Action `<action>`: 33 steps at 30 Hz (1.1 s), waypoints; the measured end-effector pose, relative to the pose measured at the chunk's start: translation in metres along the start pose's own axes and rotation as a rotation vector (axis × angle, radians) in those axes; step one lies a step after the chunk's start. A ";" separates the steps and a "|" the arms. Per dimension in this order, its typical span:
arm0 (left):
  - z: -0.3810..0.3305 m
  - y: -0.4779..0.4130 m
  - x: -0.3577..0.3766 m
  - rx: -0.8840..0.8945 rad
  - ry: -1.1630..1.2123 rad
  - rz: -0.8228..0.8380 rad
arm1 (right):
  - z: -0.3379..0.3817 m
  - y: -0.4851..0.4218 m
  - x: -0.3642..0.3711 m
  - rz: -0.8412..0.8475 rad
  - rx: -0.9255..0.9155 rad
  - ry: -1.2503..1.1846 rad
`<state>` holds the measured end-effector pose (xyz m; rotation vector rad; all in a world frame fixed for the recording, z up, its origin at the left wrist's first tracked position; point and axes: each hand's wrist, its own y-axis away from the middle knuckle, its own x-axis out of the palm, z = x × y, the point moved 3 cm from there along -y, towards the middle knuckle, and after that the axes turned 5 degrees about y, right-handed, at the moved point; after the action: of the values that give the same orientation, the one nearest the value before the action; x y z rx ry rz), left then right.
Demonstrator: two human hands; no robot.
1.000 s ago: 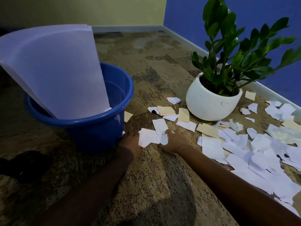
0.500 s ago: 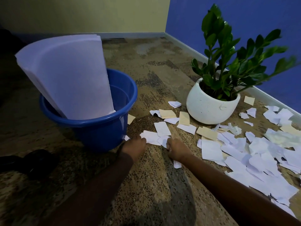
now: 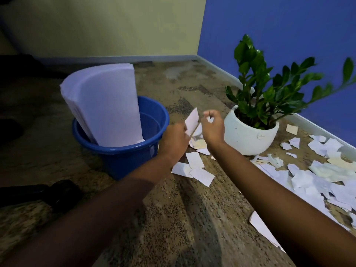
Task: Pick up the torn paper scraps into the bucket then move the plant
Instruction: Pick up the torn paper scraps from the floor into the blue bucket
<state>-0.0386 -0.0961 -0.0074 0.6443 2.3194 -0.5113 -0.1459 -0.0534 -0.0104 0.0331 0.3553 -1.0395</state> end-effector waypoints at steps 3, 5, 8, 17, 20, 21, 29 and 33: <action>-0.015 -0.004 -0.035 0.048 0.083 -0.158 | 0.037 0.000 0.014 -0.082 0.009 -0.139; -0.014 -0.006 -0.058 0.038 0.106 -0.249 | 0.055 0.004 0.027 -0.071 0.005 -0.188; 0.003 -0.007 -0.085 -0.016 0.096 -0.367 | 0.072 0.017 0.054 0.029 -0.029 -0.132; 0.044 -0.003 -0.083 -0.340 0.059 -0.273 | 0.078 0.047 0.100 0.364 -0.284 0.158; 0.029 0.000 -0.072 -0.139 -0.016 -0.331 | 0.069 0.037 0.082 0.272 -0.391 0.135; 0.024 0.001 -0.066 -0.066 -0.043 -0.337 | 0.063 0.033 0.074 0.228 -0.402 0.133; 0.007 0.016 0.022 0.519 -0.362 0.016 | -0.064 0.003 0.043 0.326 -0.202 0.819; 0.023 0.017 0.069 0.492 -0.495 0.173 | -0.117 0.004 0.036 0.527 -0.033 1.040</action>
<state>-0.0630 -0.0734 -0.0743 0.8256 1.6620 -1.0438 -0.1580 -0.0591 -0.1321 0.6205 1.2305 -0.4149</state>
